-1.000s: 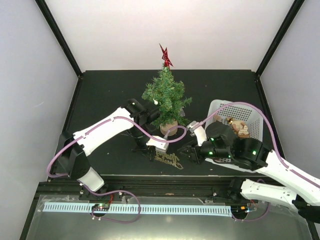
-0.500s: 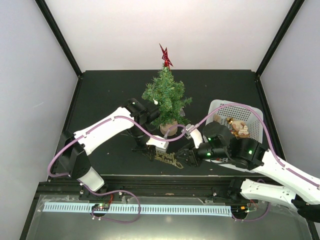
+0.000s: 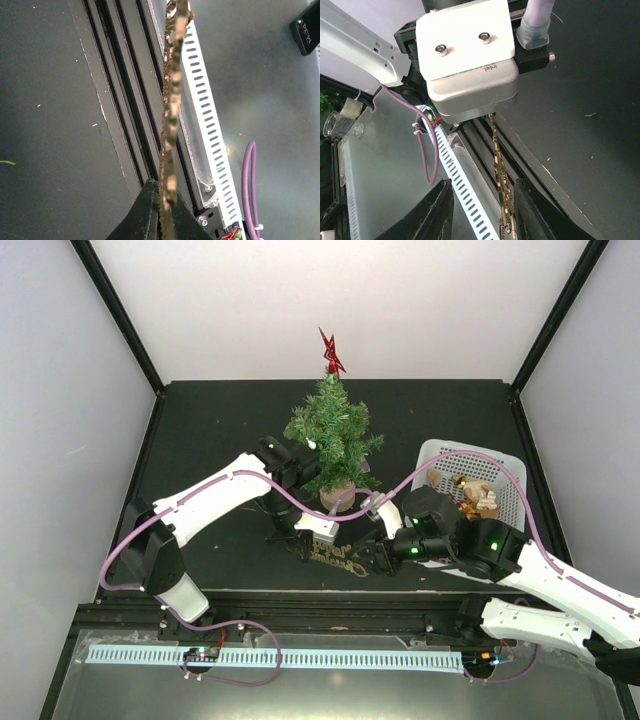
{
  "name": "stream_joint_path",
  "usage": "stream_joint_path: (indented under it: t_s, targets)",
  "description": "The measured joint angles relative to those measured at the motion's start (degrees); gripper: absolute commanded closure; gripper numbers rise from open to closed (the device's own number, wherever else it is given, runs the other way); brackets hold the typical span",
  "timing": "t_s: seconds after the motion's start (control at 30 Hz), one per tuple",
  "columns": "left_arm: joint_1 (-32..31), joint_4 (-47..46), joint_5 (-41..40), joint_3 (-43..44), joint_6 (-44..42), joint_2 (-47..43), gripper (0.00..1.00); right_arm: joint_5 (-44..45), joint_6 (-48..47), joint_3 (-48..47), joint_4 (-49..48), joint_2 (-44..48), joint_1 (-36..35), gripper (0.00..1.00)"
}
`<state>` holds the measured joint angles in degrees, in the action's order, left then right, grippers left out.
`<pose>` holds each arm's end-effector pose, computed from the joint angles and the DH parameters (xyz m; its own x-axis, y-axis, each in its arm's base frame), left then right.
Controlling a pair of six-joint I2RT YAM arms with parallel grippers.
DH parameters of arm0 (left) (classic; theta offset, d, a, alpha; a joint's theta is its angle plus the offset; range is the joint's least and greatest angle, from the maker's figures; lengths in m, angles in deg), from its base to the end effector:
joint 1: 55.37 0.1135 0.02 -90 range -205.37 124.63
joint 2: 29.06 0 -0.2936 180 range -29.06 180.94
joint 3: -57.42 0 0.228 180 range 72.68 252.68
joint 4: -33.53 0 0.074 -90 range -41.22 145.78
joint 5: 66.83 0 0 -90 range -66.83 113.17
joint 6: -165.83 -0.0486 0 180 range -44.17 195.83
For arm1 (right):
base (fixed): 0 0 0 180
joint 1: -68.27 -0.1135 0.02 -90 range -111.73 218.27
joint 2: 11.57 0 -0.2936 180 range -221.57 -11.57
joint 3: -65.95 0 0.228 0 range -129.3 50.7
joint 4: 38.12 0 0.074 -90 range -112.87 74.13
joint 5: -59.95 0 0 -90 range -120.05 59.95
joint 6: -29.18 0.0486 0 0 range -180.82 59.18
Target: Decorate the small christmas tree
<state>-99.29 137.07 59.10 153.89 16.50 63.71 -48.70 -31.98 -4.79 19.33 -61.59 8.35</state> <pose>0.1548 -0.1886 0.3098 0.0590 0.9101 -0.4101 0.8601 -0.2548 -0.4419 0.0571 0.1296 0.3473 -0.7200 -0.3312 -0.6098 -0.6861 0.4713 0.5541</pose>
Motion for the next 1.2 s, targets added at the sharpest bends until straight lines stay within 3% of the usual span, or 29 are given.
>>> stream_joint_path:
  t_s: [0.17, 0.43, 0.73, 0.8, 0.97, 1.03, 1.1, 1.2]
  targets:
    - [0.00, 0.00, 0.28, 0.11, 0.04, 0.00, 0.99, 0.00, 0.46, 1.27, -0.87, 0.22, 0.00, 0.72]
    - [0.00, 0.00, 0.52, 0.24, 0.42, -0.02, 0.99, 0.00, 1.20, 2.73, -1.90, 0.24, 0.00, 0.95]
    - [0.00, 0.02, 0.52, 0.33, 1.16, -0.02, 0.98, 0.00, 1.51, 2.75, -2.80, 0.24, 0.00, 0.99]
    - [0.00, 0.02, 0.52, 0.33, 1.31, -0.02, 0.85, 0.04, 1.51, 2.75, -2.80, 0.24, 0.00, 0.99]
    - [0.15, 0.00, 0.07, 0.42, 1.88, -0.02, 0.30, 0.48, 1.51, 2.93, -2.82, 0.61, 0.00, 0.99]
    - [0.39, 0.00, -0.09, 0.44, 1.90, -0.02, 0.23, 0.79, 1.51, 3.15, -2.78, 1.14, 0.00, 0.99]
    - [0.76, 0.07, -0.33, 0.44, 2.16, -0.02, 0.06, 1.42, 1.51, 3.23, -2.62, 1.68, -0.04, 0.99]
    - [1.27, 0.00, -0.87, 0.44, 2.36, -0.04, 0.01, 2.64, 1.51, 3.37, -2.14, 2.93, -0.07, 0.99]
